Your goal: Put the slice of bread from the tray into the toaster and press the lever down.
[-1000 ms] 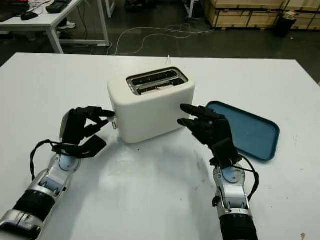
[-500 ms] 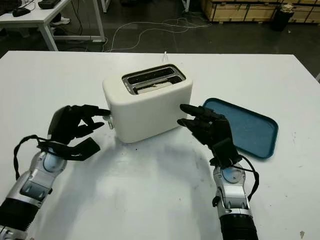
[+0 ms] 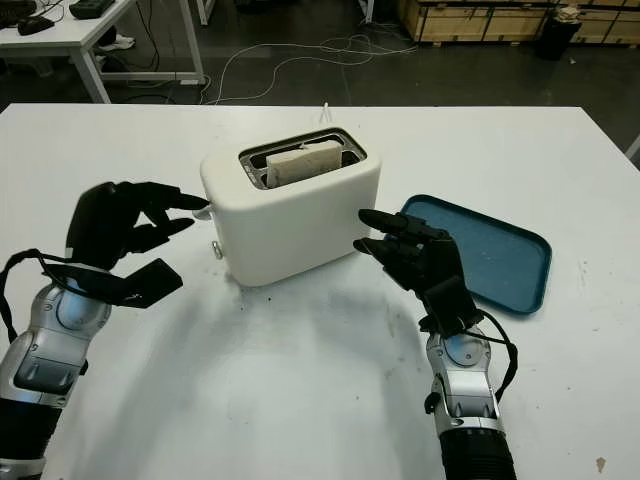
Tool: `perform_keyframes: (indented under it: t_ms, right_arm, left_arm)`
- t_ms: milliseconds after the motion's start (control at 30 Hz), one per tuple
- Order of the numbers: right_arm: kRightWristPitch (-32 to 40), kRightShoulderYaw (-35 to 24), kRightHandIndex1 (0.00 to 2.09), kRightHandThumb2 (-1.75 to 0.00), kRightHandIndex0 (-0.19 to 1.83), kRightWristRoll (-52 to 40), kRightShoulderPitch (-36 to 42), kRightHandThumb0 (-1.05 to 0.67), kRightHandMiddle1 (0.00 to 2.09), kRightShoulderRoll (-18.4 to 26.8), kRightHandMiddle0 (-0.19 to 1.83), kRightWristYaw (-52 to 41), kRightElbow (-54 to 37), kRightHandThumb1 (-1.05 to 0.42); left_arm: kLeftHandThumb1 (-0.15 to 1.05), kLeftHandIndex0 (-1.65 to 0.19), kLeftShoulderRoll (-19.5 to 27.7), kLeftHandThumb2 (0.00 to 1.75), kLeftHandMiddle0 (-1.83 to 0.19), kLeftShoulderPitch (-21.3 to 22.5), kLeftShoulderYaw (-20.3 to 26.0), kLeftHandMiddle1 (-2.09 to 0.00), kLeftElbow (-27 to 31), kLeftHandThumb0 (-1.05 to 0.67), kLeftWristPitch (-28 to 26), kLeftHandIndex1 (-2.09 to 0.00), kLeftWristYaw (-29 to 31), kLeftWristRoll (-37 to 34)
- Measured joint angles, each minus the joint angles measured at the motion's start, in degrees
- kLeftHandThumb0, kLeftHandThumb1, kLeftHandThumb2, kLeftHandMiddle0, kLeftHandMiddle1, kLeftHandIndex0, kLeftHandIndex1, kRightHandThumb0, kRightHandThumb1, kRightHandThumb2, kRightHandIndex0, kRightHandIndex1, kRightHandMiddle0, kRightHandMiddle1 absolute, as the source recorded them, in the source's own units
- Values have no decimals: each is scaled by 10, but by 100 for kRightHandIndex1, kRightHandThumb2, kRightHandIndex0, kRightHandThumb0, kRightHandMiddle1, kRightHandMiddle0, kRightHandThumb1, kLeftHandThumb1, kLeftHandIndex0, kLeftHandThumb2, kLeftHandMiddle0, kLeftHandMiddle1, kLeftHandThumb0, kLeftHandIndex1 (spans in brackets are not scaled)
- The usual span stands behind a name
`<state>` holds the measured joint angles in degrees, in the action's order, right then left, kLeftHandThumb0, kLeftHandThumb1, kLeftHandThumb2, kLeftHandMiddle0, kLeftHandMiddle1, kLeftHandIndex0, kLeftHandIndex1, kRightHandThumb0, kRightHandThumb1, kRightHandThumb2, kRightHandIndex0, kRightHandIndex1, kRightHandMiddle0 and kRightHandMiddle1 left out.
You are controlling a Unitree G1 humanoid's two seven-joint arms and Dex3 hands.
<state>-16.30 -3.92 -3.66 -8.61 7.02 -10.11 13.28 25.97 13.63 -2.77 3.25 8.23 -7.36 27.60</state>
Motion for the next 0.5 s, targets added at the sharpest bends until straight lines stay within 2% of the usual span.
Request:
perform_keyframes:
  t_ms: [333,500]
  right_arm:
    - [3,0,22,0,109,0,0,-48,0,0,105,0,-1,-91]
    - [3,0,23,0,109,0,0,-47,0,0,105,0,-1,-91]
  left_arm:
    - [79,-126,5,0,-91,-1,10,-129,17,-8,0,-3,37,3]
    - [79,-125,16,0,-89,-1,10,-137,18,-9,0,-2,58,9]
